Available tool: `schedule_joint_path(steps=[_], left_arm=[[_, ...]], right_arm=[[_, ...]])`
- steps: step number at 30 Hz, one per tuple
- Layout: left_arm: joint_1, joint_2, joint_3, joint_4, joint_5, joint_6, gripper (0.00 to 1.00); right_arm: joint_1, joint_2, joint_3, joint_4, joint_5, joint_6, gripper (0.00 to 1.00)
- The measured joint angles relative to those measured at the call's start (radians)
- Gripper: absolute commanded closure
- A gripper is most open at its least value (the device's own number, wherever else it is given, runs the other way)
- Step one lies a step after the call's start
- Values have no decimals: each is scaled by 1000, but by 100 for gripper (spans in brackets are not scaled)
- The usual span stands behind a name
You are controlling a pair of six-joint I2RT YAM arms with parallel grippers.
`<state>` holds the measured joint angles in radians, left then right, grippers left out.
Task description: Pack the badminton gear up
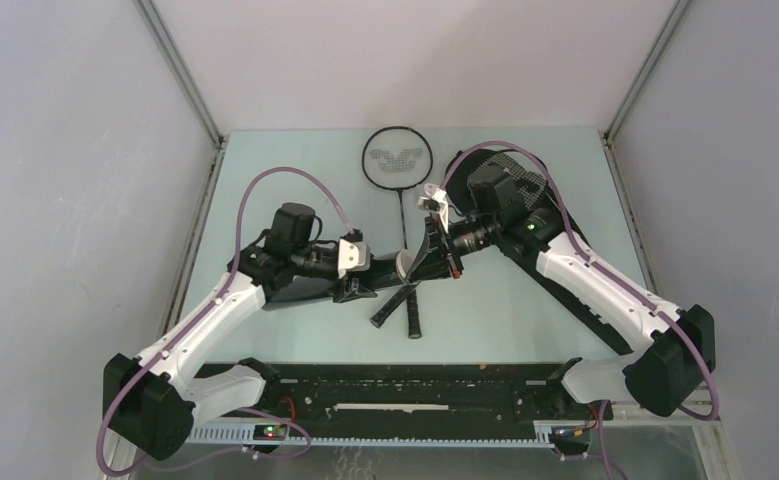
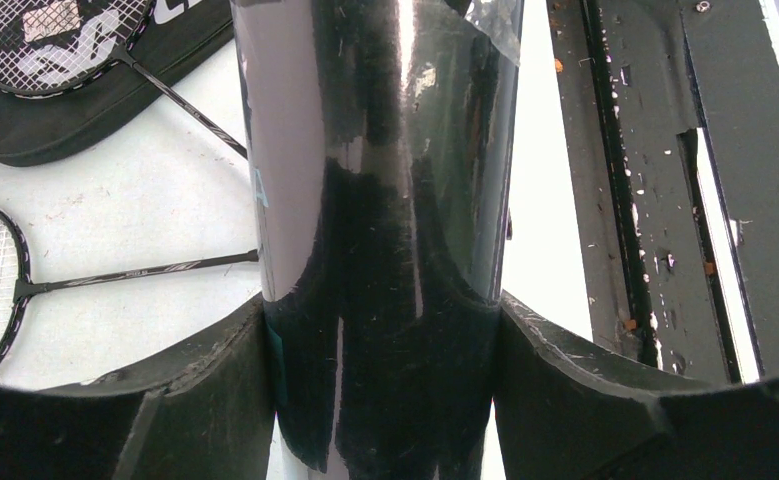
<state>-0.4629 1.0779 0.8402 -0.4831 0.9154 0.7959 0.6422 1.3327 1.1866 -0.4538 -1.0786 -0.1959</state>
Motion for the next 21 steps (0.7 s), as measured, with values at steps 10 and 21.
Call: schedule_joint_path(steps=[10,21], left_arm=[[-5,0,0,-13,-14,12,82],[-6,0,0,-37,-20,16,85]], right_arm=[[2,17,0,0,-7,0,100],[11,42,0,1,-15,2,100]])
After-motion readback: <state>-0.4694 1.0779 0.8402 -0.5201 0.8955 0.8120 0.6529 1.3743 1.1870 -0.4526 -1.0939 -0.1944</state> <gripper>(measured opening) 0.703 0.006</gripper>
